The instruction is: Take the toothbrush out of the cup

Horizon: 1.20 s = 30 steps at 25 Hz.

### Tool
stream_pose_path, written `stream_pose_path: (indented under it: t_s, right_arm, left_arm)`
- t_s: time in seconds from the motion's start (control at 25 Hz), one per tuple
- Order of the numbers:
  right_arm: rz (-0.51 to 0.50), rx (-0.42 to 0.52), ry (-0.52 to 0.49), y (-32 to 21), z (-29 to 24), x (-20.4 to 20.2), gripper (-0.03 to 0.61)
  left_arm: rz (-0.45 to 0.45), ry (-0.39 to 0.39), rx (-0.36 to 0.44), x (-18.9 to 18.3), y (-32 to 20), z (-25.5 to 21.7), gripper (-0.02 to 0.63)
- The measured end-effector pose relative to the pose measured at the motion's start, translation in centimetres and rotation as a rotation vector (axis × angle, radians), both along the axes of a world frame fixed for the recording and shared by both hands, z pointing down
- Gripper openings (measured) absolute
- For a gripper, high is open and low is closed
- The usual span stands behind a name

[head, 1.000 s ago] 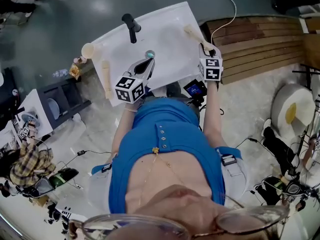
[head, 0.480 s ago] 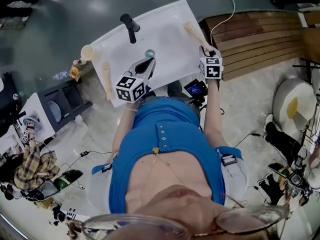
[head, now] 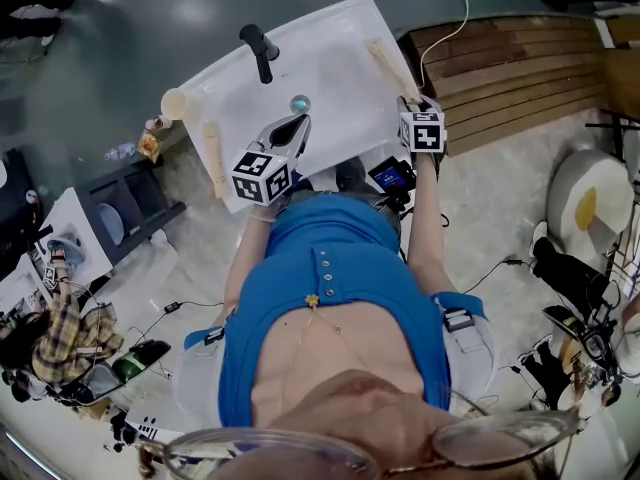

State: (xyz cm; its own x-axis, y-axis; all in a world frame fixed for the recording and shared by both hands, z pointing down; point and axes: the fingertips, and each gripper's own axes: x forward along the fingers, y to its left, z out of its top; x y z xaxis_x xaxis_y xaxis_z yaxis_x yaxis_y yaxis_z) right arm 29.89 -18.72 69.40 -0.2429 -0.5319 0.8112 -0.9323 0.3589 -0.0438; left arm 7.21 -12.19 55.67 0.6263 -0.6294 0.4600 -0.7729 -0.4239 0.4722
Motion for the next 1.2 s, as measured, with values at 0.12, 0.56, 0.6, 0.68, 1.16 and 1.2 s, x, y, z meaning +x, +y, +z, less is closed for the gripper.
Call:
stream_pose_path:
  t_s: [0.12,0.56,0.6,0.68,1.16,1.2]
  right_arm:
    - [0.002,-0.018,0.007,0.5,0.4,0.0,0.13]
    - [0.034,-0.093,0.024,1.7,1.9,0.4,0.173]
    - [0.035,-0.104,0.028,1.9,2.0,0.4,0.176]
    - [0.038,-0.118,0.035,2.0,2.1,0.5,0.183]
    - [0.038,-0.183,0.07,3.0,2.0,0.9,0.221]
    - [0.032,-0.19,0.068,3.1,2.0,0.7,0.222]
  left_arm:
    - [0.006,-0.002,-0.001,0.0,0.2,0.1,0.002]
    - [0.026,0.001,-0.005,0.0,0.4,0.3,0.002]
    - [0.027,0.001,-0.005,0.0,0.4,0.3,0.002]
    - [0.029,0.001,-0.005,-0.1,0.5,0.3,0.002]
    - [0.036,-0.006,0.005,-0.4,0.7,0.2,0.002]
    - [0.036,-0.005,0.006,-0.5,0.6,0.2,0.002]
